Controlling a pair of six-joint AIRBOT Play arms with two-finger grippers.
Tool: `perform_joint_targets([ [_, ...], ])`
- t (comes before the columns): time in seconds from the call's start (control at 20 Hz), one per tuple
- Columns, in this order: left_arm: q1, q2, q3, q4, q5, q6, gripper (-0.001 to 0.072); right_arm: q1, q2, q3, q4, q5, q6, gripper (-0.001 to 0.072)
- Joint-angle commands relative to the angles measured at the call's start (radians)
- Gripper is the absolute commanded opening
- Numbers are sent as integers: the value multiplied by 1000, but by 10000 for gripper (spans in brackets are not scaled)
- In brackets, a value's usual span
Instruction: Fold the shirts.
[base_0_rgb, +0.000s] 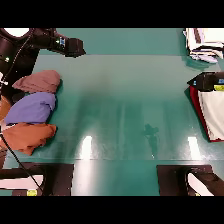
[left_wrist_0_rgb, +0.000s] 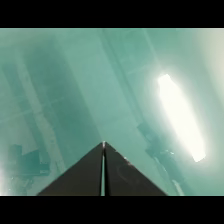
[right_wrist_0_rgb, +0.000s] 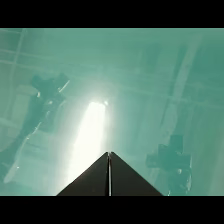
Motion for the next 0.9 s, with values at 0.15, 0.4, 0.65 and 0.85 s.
perform_joint_targets([
  [0.15, -1, 0, 0, 0, 0, 0, 26, 4, 0, 1, 4, -3, 1, 19],
  [0.4, -1, 0, 0, 0, 0, 0, 25, 4, 1, 1, 4, -2, 1, 19],
  [0.65, -1, 0, 0, -15, 48, 6, 26, 4, 0, 1, 4, -3, 1, 19],
  [0.85, 29, -10, -9, 481, 35, -100, 554, 4, 1, 1, 6, -1, 2, 18],
])
